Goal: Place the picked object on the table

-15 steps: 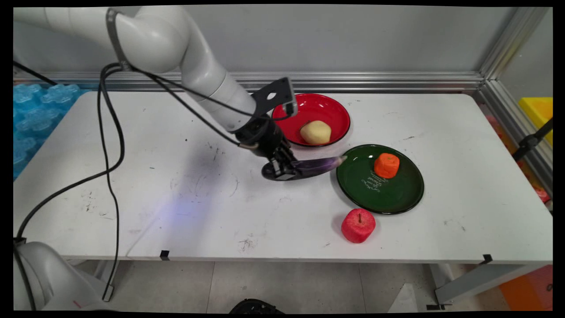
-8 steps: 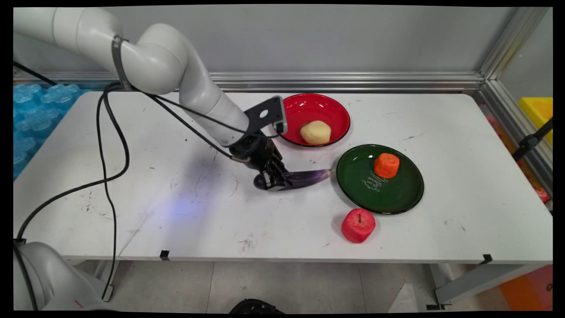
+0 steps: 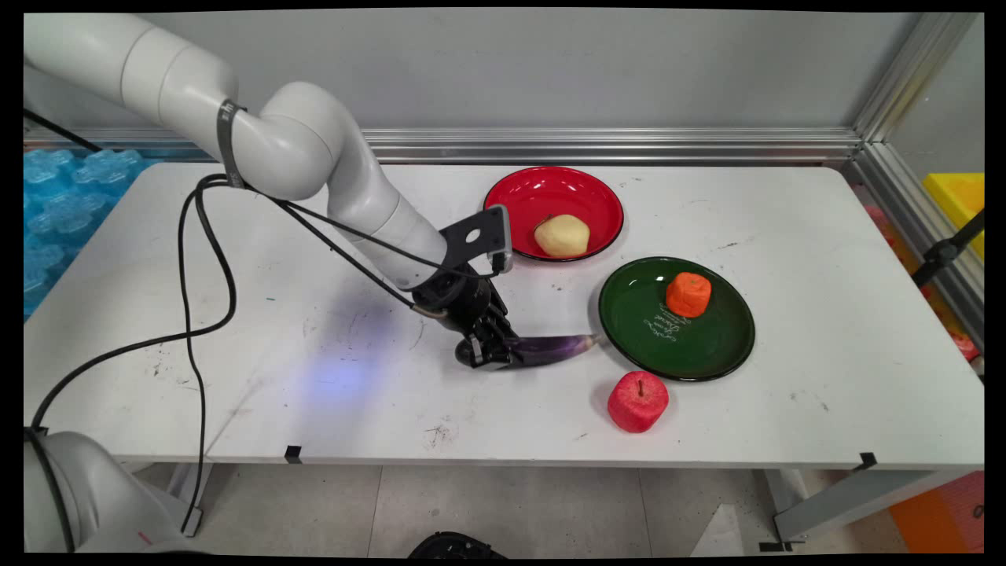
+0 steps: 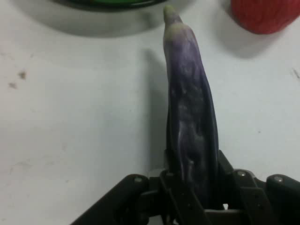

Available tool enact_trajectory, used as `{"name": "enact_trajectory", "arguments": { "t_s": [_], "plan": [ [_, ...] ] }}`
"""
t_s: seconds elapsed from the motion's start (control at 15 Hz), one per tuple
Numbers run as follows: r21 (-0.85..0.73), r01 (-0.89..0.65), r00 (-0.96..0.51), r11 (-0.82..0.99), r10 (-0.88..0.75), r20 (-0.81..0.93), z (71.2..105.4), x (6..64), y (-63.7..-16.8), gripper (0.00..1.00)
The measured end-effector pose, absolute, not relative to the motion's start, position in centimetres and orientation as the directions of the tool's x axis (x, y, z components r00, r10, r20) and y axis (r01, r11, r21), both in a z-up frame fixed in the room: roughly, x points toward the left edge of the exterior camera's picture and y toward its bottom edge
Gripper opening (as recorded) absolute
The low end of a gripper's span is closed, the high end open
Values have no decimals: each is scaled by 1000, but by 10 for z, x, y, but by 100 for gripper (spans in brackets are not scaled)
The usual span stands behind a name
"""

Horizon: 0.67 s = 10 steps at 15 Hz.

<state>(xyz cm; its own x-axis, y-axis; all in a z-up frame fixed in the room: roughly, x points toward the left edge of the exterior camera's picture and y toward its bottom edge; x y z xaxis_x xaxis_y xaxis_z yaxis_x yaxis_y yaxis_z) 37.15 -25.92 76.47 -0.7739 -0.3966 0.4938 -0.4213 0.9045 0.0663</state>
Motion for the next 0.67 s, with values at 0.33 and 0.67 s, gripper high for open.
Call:
{"name": "enact_trajectory", "arguments": {
  "t_s": [0.33, 0.67],
  "plan": [
    [83, -403, -775, 912, -388, 500, 757, 369, -255, 100],
    [85, -382, -777, 920, -369, 510, 756, 372, -253, 100]
  ]
}}
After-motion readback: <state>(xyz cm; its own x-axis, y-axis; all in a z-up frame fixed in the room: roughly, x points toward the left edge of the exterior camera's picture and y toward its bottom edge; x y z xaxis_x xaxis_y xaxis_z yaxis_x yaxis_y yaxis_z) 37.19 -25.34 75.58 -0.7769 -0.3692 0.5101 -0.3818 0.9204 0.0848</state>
